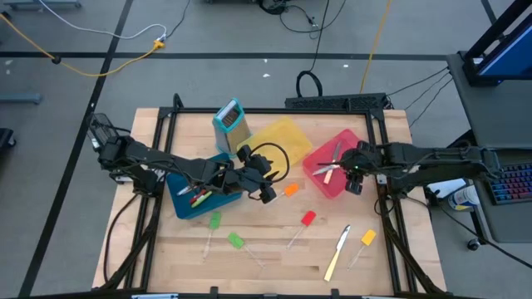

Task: Pick & Place Kitchen Items
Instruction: Put the yellow table knife into the red bin

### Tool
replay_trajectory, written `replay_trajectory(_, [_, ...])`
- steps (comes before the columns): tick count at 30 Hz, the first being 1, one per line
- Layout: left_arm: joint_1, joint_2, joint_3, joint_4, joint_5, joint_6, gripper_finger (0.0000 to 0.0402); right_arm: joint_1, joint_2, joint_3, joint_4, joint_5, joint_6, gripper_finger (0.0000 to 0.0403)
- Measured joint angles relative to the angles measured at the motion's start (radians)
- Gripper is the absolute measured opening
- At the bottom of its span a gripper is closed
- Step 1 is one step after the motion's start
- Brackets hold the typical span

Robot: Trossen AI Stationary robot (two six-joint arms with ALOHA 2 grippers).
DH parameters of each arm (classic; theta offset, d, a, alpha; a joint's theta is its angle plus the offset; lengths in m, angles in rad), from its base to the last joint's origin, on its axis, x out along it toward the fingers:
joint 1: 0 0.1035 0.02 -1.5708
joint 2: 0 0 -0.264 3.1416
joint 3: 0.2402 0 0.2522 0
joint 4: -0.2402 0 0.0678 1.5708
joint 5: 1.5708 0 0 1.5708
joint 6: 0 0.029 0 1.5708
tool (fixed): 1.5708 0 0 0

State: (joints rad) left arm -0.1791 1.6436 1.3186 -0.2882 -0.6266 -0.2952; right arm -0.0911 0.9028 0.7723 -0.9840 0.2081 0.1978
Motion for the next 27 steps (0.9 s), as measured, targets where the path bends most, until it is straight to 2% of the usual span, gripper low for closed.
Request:
replay_trajectory(10, [0.000,0.000,0.000,-0.006,0.000,0.007,0.0175,0.017,0.022,0.000,0.007,-0.006,-0.004,0.0153])
replay_trajectory(20, [0.000,0.000,0.000,-0.068,0.000,0.005,0.0175,0.155,0.023,0.000,0.145,-0.162,0.000,0.0153])
replay_trajectory(23, [0.000,0.000,0.000,-0.072,0.000,0.004,0.0175,0.230,0.028,-0.027,0.290,-0.241,0.006,0.0153])
replay_trajectory(27, [0.000,0.000,0.000,-0.077,0.000,0.004,0.0175,0.355,0.042,-0.113,0.562,-0.398,-0.028,0.0153])
